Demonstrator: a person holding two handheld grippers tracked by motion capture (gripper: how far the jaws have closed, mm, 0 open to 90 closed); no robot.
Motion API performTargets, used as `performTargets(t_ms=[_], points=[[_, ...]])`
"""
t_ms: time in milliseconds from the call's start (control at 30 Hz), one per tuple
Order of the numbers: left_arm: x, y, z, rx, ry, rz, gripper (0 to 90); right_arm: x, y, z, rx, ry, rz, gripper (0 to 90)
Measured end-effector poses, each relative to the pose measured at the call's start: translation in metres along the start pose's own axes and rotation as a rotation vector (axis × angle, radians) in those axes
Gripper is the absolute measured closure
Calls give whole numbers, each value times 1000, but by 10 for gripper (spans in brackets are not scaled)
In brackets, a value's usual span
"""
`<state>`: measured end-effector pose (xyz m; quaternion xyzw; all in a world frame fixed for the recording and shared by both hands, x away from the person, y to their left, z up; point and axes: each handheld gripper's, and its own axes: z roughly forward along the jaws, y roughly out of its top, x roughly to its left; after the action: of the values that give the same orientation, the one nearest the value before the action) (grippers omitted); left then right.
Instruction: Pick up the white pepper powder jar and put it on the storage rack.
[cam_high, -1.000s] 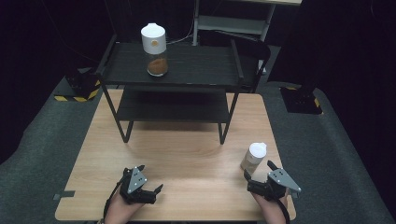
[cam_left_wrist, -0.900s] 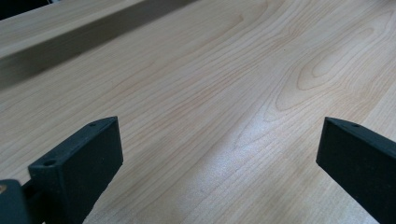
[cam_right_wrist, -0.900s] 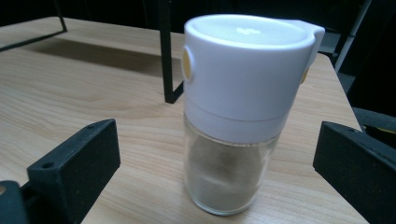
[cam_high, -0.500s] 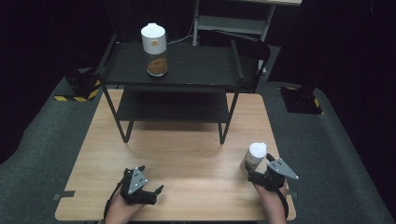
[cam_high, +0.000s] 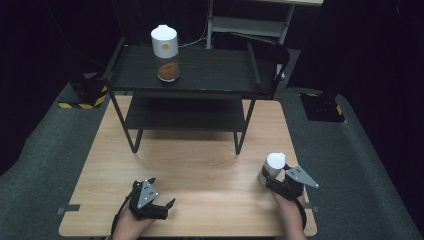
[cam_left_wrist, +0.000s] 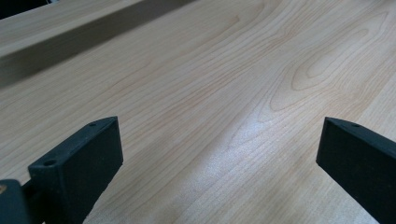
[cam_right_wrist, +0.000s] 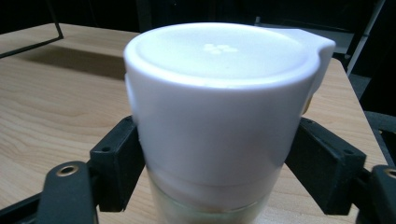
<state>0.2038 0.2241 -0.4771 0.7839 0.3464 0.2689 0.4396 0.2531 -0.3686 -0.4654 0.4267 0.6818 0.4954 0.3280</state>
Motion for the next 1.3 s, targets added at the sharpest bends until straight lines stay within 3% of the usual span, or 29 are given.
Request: performTargets(t_ms=[100, 300, 633, 800, 1000, 1300], points=[[-1, 0, 0, 1, 2, 6, 7, -2, -1, 1, -5, 17, 6, 295], [-2, 1, 0, 4, 4, 12, 7, -2, -5, 2, -18, 17, 12, 303], [3, -1, -1, -7, -15, -10, 7, 2, -5, 2, -21, 2, 10, 306], [4, -2, -1, -12, -21, -2, 8, 2, -4, 3, -18, -4, 33, 306], [5, -1, 0, -7, -31, 8, 8, 7, -1, 1, -36, -13, 22, 306], [9, -3, -1, -16, -40, -26, 8, 20, 10, -11, -66, 16, -16, 306]])
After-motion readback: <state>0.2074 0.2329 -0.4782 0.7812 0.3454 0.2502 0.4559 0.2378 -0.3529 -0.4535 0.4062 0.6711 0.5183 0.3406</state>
